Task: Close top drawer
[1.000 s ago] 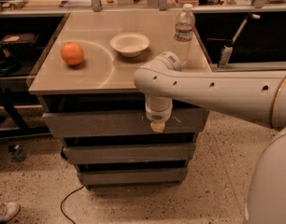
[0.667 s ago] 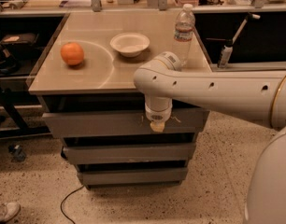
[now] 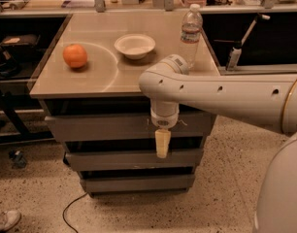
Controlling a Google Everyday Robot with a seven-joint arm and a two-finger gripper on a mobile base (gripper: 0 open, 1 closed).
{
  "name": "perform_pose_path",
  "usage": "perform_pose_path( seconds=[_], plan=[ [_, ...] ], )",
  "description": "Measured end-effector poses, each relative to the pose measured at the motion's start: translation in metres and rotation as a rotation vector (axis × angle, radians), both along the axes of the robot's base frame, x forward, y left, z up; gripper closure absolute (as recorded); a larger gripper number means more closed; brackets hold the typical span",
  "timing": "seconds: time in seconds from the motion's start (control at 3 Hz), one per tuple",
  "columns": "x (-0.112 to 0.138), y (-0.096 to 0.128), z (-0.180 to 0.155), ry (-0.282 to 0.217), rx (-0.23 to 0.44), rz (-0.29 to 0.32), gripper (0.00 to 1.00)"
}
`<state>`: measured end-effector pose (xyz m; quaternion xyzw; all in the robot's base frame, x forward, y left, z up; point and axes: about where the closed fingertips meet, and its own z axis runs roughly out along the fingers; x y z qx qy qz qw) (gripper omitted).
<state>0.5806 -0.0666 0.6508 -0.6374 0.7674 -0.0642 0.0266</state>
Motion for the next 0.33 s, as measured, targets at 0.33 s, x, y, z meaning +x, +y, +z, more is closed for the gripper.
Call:
perform_pose_path(
  seconds=[0.33],
  plan=[
    [0.0, 0.0, 0.0, 0.0, 0.0, 0.0, 0.0]
  ],
)
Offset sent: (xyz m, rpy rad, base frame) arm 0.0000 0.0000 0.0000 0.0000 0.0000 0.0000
